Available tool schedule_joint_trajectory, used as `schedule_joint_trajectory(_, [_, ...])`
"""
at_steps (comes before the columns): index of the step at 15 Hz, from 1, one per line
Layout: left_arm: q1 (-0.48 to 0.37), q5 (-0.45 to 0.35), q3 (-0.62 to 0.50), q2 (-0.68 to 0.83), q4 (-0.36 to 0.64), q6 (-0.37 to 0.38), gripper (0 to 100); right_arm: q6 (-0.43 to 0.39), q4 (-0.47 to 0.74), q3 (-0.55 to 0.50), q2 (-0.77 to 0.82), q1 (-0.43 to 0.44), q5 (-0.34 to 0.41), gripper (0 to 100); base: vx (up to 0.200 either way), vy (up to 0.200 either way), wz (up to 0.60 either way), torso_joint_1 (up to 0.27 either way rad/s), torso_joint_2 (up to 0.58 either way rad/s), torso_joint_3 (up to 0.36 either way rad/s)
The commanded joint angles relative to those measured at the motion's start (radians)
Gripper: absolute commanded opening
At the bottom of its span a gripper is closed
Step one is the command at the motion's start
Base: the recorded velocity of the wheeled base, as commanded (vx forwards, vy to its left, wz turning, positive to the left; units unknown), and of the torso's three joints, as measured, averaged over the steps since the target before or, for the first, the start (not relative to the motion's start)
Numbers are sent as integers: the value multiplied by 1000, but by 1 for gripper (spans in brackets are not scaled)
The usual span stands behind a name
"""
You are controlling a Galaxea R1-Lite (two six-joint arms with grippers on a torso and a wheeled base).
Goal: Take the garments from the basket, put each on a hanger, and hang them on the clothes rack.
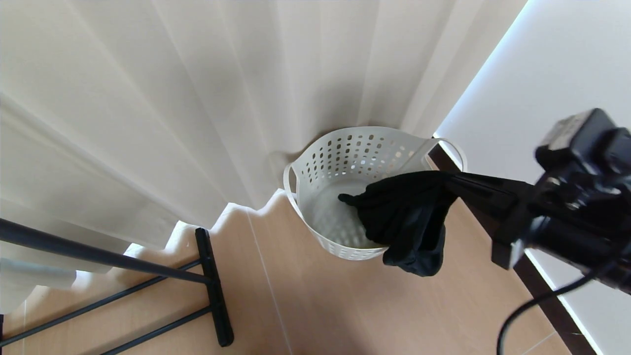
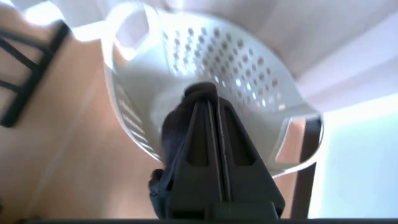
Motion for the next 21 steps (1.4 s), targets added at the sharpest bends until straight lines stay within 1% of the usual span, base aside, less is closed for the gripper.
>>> schedule_joint_trajectory(1, [1, 0, 0, 1, -1, 0, 100, 2, -9, 89, -177, 96, -9, 0, 0, 0, 0, 0, 0, 0])
schedule_joint_trajectory(12, [-2, -5, 0, 1, 1, 3, 100, 3, -11, 92, -150, 98, 0, 0, 0, 0, 0, 0, 0, 0])
schedule_joint_trajectory(21, [-2, -6, 0, 3, 1, 5, 100, 6, -11, 101, -150, 93, 0, 0, 0, 0, 0, 2, 2, 178])
